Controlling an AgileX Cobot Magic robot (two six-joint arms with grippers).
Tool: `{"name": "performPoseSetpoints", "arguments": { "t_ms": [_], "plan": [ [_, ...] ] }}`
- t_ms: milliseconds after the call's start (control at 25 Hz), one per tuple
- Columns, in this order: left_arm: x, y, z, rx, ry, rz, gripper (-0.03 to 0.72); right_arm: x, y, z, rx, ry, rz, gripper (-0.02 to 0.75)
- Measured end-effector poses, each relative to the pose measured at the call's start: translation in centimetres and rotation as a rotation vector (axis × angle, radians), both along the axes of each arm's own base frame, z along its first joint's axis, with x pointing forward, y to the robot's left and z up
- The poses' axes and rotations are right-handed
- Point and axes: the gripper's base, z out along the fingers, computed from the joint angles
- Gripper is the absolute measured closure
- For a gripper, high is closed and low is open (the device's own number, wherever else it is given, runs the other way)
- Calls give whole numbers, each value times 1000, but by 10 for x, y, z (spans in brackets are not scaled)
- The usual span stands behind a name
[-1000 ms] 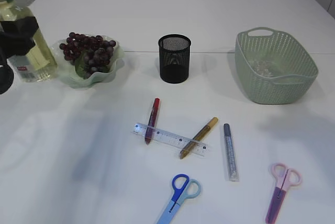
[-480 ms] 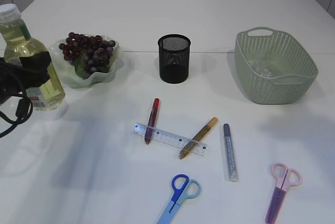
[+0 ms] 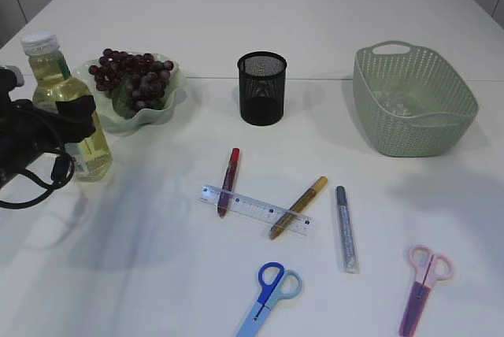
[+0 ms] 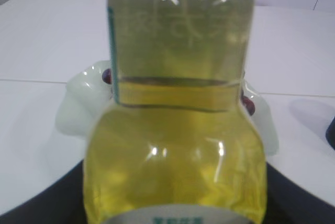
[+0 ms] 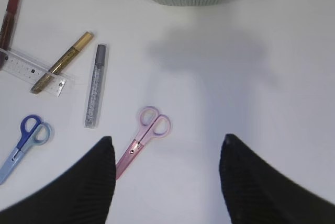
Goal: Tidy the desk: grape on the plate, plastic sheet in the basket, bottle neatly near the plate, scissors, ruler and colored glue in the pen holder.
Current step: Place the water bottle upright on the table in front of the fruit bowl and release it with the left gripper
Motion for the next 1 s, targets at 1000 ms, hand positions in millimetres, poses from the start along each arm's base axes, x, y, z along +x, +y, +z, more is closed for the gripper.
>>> {"name": "performPoseSetpoints", "arguments": {
  "t_ms": [1000],
  "plan": [
    [0, -5, -9, 25, 21, -64, 213, 0, 0, 0, -2, 0, 3, 246]
  ]
}}
